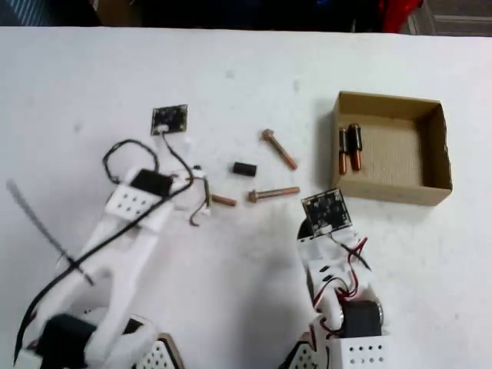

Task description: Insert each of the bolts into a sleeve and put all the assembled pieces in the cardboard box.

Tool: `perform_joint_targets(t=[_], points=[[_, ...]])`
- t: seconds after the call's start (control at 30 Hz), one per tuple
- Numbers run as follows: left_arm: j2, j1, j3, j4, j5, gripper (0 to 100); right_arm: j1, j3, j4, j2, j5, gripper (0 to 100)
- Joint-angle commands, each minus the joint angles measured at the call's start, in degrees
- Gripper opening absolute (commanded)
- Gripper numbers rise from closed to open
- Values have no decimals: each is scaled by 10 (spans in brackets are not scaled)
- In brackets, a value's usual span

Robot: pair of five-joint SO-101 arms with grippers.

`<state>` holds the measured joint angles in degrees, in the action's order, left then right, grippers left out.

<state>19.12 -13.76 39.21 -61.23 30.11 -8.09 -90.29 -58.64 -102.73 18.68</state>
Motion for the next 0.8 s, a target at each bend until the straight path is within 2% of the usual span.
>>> perform_joint_targets(t=[0.0, 0.13, 0.43, 0.77], points=[[-52, -15, -50, 15, 79, 200, 7, 5, 17, -6, -2, 18], [-116, -11, -77, 16, 105, 272, 7, 3, 17, -6, -2, 19], [-252, -10, -153, 16, 110, 271, 8, 3, 15, -6, -2, 19], [-276, 1, -150, 43, 106, 271, 8, 3, 15, -6, -2, 19]])
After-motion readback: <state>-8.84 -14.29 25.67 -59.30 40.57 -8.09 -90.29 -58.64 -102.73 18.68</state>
